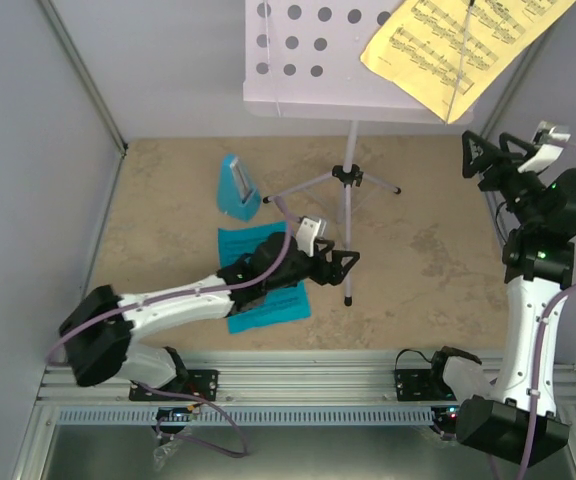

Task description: Pack up the instrument practice props

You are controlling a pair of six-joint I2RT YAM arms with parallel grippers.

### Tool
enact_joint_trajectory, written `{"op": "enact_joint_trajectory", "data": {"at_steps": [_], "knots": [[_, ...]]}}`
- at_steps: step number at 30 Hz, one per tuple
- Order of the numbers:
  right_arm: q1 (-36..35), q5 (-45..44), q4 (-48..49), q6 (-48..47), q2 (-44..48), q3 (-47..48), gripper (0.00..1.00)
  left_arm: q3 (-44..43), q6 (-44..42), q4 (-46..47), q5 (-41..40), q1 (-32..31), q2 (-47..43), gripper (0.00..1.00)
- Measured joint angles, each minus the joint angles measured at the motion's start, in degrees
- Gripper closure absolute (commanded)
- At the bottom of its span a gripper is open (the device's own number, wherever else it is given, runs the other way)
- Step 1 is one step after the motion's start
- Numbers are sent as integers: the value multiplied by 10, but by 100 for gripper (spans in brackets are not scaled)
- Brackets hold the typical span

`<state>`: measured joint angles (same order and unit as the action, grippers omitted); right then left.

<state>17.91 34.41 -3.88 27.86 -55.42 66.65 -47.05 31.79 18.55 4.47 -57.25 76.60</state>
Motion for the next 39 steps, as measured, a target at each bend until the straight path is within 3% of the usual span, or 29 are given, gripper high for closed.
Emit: {"op": "enact_joint_trajectory", "data": {"at_steps": [6, 11, 16, 20, 27, 38, 39], "knots": [[0, 16, -2, 17, 31, -60, 2, -8, 53, -3, -95, -17, 137, 8], [0, 22, -15, 8, 62, -62, 2, -84, 53, -32, -164, -24, 239, 11], [0, 23, -26, 0, 69, -62, 2, -151, 35, -75, -224, -24, 287, 48], [0, 23, -35, -3, 70, -64, 2, -153, 14, -97, -250, -24, 290, 79], [0, 24, -52, -11, 81, -71, 2, -83, -34, -103, -289, -21, 228, 99], [0, 19, -87, -17, 111, -73, 2, 1, -126, -136, -231, 5, 130, 100], [0, 17, -91, -17, 113, -74, 2, 3, -131, -139, -228, 7, 127, 94]]}}
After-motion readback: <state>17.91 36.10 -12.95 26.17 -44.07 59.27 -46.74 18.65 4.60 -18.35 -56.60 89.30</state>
